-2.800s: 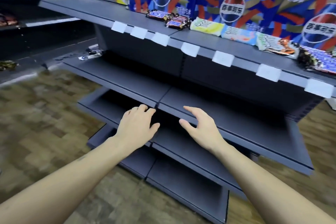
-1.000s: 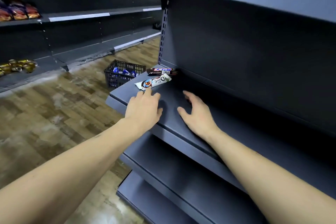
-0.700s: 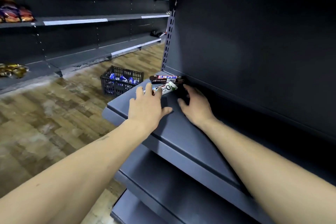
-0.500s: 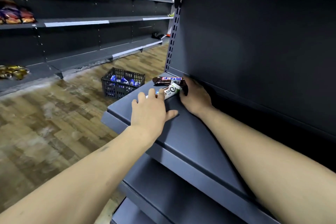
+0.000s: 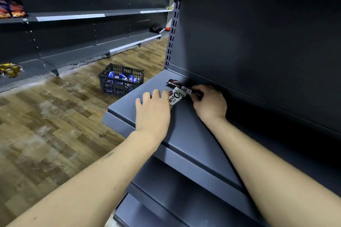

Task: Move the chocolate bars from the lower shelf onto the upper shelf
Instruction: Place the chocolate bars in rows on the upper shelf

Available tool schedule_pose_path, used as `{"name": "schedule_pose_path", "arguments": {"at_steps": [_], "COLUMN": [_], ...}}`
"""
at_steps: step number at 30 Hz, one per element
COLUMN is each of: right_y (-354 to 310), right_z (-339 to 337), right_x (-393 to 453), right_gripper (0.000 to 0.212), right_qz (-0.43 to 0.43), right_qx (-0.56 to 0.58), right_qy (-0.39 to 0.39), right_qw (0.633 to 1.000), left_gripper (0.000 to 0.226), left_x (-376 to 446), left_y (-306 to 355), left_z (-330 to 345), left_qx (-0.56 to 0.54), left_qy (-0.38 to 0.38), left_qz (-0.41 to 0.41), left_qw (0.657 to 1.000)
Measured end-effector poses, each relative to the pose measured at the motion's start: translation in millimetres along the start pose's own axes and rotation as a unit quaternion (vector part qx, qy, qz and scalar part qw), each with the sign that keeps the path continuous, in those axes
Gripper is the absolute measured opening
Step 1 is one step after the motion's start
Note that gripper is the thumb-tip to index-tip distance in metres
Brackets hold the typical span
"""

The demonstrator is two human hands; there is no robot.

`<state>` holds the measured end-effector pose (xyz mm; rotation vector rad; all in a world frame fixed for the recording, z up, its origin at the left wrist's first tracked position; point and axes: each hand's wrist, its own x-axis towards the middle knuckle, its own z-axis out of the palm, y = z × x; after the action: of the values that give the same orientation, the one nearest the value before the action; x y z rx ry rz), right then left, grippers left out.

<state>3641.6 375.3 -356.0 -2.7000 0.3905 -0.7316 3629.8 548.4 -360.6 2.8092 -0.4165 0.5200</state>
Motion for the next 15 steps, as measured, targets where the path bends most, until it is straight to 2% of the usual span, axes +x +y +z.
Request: {"name": "schedule_pose_path", "arguments": {"at_steps": [2, 7, 12, 15], "right_y": [8, 15, 13, 14], "right_z": [-5, -28, -43, -48], "right_x": [-8, -30, -50, -61], "right_gripper": [0.026, 0.021, 0.025, 0.026], "right_qz": [0.021, 0.108, 0.132, 0.129], "right_qx": [0.01, 0.176, 0.185, 0.163], "right_qy": [0.013, -0.001, 0.016, 0.025], "right_qw": [1.0, 0.978, 0.974, 0.978], "left_gripper": [0.039, 0.042, 0.023, 0.02], "left_x": [-1, -13, -22, -24], "left_y": [0, -5, -13, -19], "left_z": [-6, -19, -35, -43], "left_qx": [0.005, 0.03, -0.001, -0.027], "left_qy": [0.002, -0.021, -0.067, -0.101], "left_qz": [0.015, 0.044, 0.064, 0.07], "left_qw": [1.0, 0.998, 0.996, 0.992]}}
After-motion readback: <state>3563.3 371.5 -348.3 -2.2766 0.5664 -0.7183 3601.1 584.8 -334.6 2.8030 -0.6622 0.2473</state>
